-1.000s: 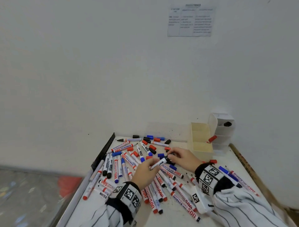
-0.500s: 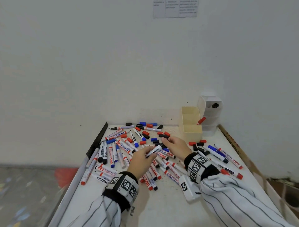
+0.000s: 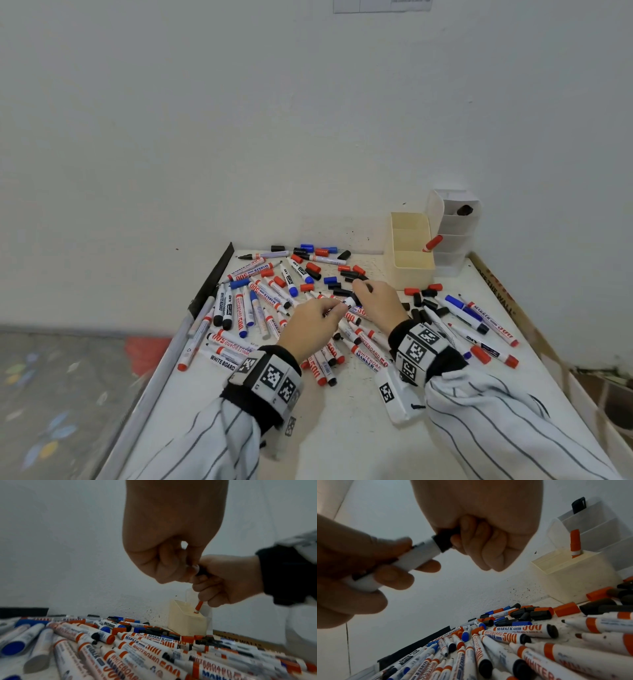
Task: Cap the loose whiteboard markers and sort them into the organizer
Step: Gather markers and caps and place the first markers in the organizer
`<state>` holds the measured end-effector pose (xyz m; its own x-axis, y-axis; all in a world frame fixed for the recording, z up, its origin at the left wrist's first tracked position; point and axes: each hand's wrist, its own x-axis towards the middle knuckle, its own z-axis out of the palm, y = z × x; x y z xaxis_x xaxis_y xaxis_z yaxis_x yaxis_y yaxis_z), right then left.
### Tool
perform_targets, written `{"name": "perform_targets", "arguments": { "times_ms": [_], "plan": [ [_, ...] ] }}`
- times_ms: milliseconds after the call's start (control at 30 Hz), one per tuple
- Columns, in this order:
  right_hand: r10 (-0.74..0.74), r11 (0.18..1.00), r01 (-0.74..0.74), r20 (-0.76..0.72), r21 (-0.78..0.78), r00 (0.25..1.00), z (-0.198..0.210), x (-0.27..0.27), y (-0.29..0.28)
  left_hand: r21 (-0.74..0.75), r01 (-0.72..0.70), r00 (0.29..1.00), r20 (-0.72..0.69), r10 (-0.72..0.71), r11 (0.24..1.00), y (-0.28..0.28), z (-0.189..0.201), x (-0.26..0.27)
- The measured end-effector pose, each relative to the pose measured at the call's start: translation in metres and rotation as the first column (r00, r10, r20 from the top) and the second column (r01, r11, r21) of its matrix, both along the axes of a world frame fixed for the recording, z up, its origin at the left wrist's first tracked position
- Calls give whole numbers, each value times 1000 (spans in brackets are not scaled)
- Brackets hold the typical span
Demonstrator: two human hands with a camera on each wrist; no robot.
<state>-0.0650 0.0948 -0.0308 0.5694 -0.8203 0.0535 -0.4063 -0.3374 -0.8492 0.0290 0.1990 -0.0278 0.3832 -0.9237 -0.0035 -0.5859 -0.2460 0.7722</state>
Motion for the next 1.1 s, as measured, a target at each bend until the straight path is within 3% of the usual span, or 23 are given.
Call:
{"name": "perform_targets", "arguments": {
  "times_ms": [67, 133, 200, 233, 267, 367, 400, 433, 500, 533, 600, 667, 700, 767, 867, 933, 967, 1033, 1100],
  "plan": [
    [-2, 1000, 3, 70, -22, 998, 0, -3, 3, 20, 25, 995, -93, -23, 999, 0, 2, 1],
    [-11, 1000, 12, 57, -3, 998, 0, -4, 4, 10, 6, 995, 99, -7, 1000, -2, 1, 1],
    [-23, 999, 21, 37, 42, 999, 0, -4, 3, 1, -22, 942, 336, 21, 1000, -4, 0, -1],
    [-27, 998, 25, 46, 56, 999, 0, -4, 5, 6, -19, 928, 373, 15, 1000, -4, 1, -1],
    [-34, 998, 30, 72, 57, 997, 0, -5, 6, 30, 6, 941, 338, -15, 1000, -5, 2, 0],
    [-38, 999, 37, 162, 11, 986, -2, -8, 12, 74, 82, 996, 37, -85, 994, -5, 8, 1],
    [-42, 999, 41, 173, 8, 984, -3, -9, 14, 68, 85, 994, 61, -89, 994, -4, 10, 1],
    [-53, 999, 51, 175, 18, 983, -4, -9, 14, 62, 63, 982, 174, -73, 996, -4, 10, -1],
    [-82, 995, 73, 156, 63, 984, -3, -7, 13, 10, -2, 889, 457, -3, 1000, -2, 9, -4],
    [-88, 994, 78, 147, 74, 985, -1, -6, 12, -34, -13, 860, 509, 28, 999, -1, 9, -6],
    [-74, 997, 69, 150, 38, 986, 0, -7, 12, -38, -2, 906, 423, 18, 999, -1, 8, -7],
    [-44, 999, 49, 176, -23, 983, 1, -8, 13, -21, 29, 990, 136, -26, 999, 0, 9, -6],
    [-33, 998, 41, 188, -40, 982, 2, -9, 14, -26, 44, 999, 21, -43, 999, 0, 9, -6],
    [-23, 999, 31, 193, -39, 981, 1, -9, 14, -27, 39, 998, 56, -38, 999, 1, 8, -7],
    [-34, 999, 33, 153, 9, 988, 2, -7, 14, -10, -14, 894, 448, 17, 1000, 2, 5, -8],
    [-35, 999, 32, 132, 20, 991, 1, -7, 15, -18, -23, 862, 506, 29, 1000, 2, 3, -8],
    [-26, 1000, 25, 128, 14, 991, 0, -6, 15, -6, -15, 889, 457, 16, 1000, 2, 3, -7],
    [-3, 1000, 3, 139, -3, 990, -3, -6, 17, 23, 16, 974, 225, -20, 1000, 3, 5, -5],
    [9, 1000, -8, 159, -11, 987, -5, -6, 18, 25, 38, 997, 60, -39, 999, 4, 6, -4]
  ]
}}
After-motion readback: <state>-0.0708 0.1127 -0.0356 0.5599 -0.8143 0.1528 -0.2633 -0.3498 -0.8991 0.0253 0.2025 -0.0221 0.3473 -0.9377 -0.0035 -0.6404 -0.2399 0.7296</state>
